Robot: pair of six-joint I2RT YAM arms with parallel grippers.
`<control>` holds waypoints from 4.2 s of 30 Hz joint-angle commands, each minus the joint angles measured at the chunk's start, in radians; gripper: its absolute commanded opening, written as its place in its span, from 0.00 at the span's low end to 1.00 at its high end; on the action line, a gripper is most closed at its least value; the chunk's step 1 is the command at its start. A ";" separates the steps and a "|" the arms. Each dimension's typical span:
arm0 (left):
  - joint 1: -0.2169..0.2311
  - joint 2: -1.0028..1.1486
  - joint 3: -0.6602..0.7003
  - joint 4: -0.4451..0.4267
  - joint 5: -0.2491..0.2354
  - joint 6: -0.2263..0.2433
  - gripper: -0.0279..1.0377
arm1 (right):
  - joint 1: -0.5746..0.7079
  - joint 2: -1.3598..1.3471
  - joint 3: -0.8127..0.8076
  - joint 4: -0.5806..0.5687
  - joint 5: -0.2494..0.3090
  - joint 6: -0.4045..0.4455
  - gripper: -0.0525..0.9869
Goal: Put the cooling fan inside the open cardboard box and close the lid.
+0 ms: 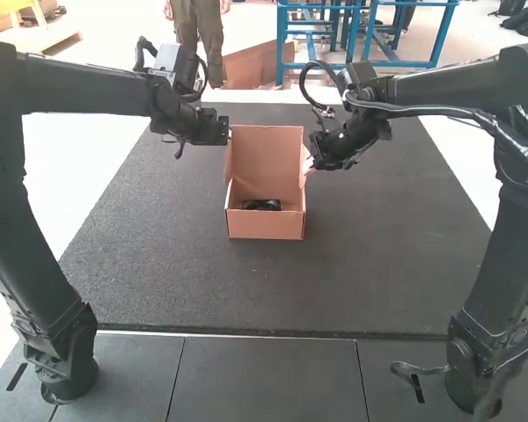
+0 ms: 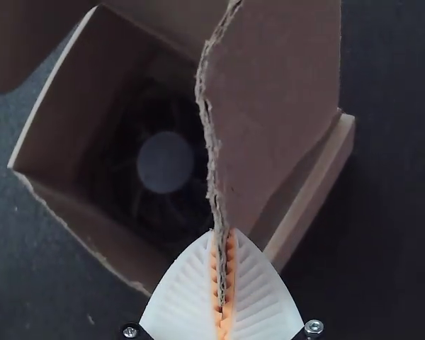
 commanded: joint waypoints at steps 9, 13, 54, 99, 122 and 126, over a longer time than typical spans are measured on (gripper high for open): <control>0.008 -0.101 -0.148 0.059 0.061 -0.038 0.94 | 0.059 -0.035 -0.031 0.066 -0.012 0.026 0.04; 0.006 -0.121 -0.163 0.065 0.099 -0.040 0.94 | 0.080 -0.035 -0.031 0.074 -0.012 0.031 0.04; -0.041 -0.247 -0.267 -0.102 0.137 0.006 0.94 | 0.088 -0.091 -0.104 0.019 0.181 0.006 0.93; -0.185 0.041 0.046 -0.084 0.027 0.071 0.94 | -0.081 -0.486 -0.029 -0.073 0.113 0.014 0.92; -0.290 0.127 -0.215 0.057 -0.022 0.132 0.94 | -0.080 -0.517 0.006 -0.196 0.078 0.052 0.92; -0.296 0.133 -0.209 0.059 -0.041 0.132 0.94 | -0.083 -0.519 0.005 -0.213 0.078 0.051 0.92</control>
